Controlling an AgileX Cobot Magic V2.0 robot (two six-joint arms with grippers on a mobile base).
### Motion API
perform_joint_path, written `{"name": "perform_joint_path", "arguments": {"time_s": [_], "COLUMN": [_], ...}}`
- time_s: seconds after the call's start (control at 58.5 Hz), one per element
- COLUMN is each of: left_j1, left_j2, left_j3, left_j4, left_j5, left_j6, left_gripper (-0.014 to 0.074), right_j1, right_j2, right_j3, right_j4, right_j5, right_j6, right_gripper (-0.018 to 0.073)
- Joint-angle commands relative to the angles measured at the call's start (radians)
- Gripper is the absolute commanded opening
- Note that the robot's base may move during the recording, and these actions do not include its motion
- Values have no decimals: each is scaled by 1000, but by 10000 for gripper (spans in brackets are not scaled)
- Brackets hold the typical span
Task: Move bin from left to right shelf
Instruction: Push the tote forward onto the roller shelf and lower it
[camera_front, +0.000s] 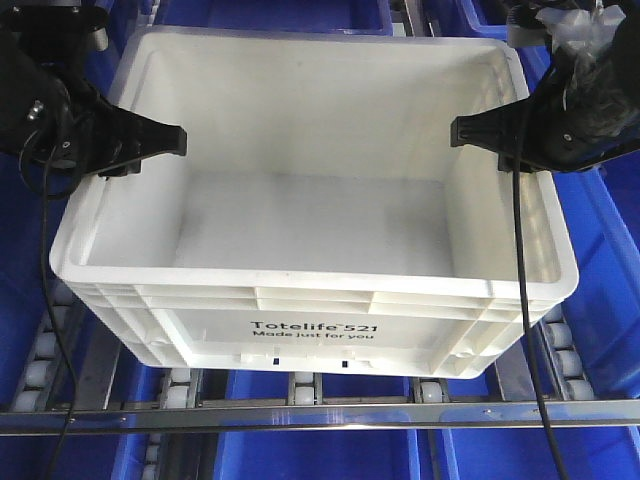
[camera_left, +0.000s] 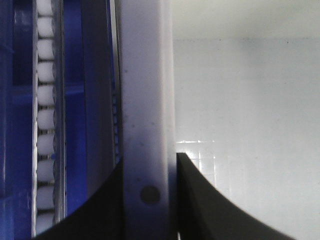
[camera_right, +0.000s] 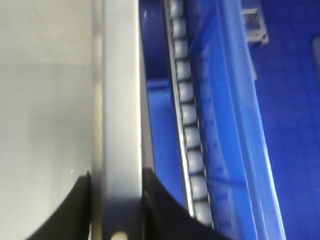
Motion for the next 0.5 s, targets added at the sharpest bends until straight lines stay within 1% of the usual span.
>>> {"name": "perform_joint_path", "arguments": {"time_s": [0.0, 0.085, 0.137, 0.308, 0.479], "left_j1": [-16, -16, -16, -16, -16], "left_j2": [-28, -6, 7, 41, 44], "left_j3": [-36, -36, -36, -36, -36], "left_j4": [-30, -30, -29, -27, 4], "left_j5": [-148, -156, -150, -103, -51], "left_j6": [-14, -14, -14, -26, -41], "left_gripper": [-6, -6, -4, 9, 62], "right_j1": [-1, -1, -1, 1, 1], "right_j2": [-39, -31, -22, 20, 62], "right_j3": [-9, 17, 22, 22, 22], "right_j4": [-84, -137, -151, -142, -112], "right_j5": [-197, -238, -253, -252, -248], "right_j6": [125, 175, 189, 190, 185], "right_gripper": [13, 13, 13, 17, 34]}}
